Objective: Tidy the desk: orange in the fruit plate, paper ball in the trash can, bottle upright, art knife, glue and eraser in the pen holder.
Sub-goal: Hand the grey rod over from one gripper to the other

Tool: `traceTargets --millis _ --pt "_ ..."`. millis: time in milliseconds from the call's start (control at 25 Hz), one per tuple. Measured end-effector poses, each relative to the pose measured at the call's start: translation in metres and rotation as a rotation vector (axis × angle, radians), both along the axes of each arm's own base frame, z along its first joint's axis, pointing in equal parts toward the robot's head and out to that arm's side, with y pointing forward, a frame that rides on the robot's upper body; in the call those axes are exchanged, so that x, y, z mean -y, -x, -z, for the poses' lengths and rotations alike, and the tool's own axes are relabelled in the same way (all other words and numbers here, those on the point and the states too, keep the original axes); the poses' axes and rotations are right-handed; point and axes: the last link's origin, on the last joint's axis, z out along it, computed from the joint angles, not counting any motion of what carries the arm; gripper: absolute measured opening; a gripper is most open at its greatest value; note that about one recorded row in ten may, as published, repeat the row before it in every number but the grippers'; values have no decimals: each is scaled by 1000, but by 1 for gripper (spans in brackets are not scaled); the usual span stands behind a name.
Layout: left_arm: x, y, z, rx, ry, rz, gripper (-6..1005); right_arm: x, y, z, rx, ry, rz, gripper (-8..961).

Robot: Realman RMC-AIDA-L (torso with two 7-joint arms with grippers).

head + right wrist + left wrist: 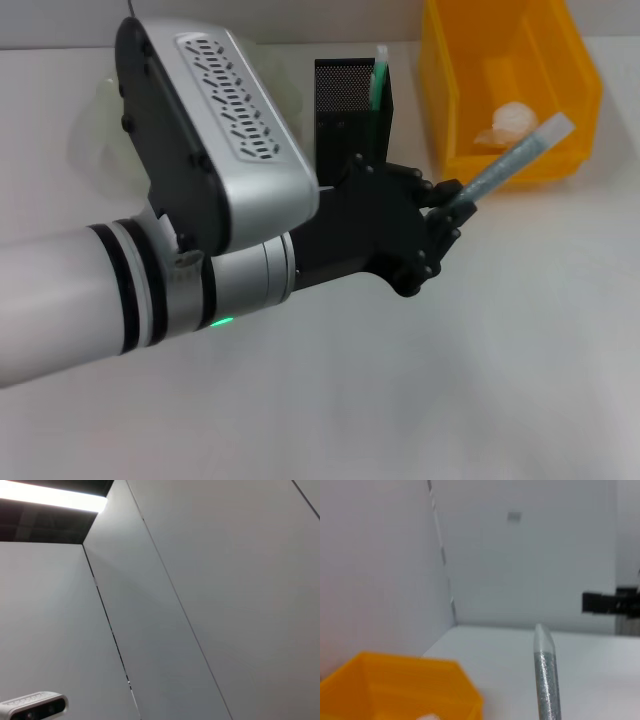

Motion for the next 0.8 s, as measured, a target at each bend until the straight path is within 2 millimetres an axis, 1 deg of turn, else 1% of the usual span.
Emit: traceTargets --millis 80,120,200,280,360,560,640,680,800 --pt "-1 1 0 27 10 18 129 0 1 -1 0 -3 -15 701" --pt "-2 4 1 86 28 39 129 0 2 -2 -1 -3 -23 700" --pt "-4 8 2 143 43 53 129 -1 5 -2 -4 -3 -42 698" --pt "-4 8 2 143 43 53 129 -4 7 -2 -7 0 -56 697" --pt "-6 13 6 183 76 65 128 -6 10 0 -12 0 -66 695" --pt "-6 16 10 178 93 66 126 -15 18 3 -17 6 -97 690" --pt "-6 16 10 178 93 66 126 -22 22 5 -14 34 -112 689" --pt "-6 18 18 159 128 76 126 -22 22 5 -14 34 -112 688" --pt "-6 18 18 159 128 76 126 -28 25 10 -2 64 -123 685"
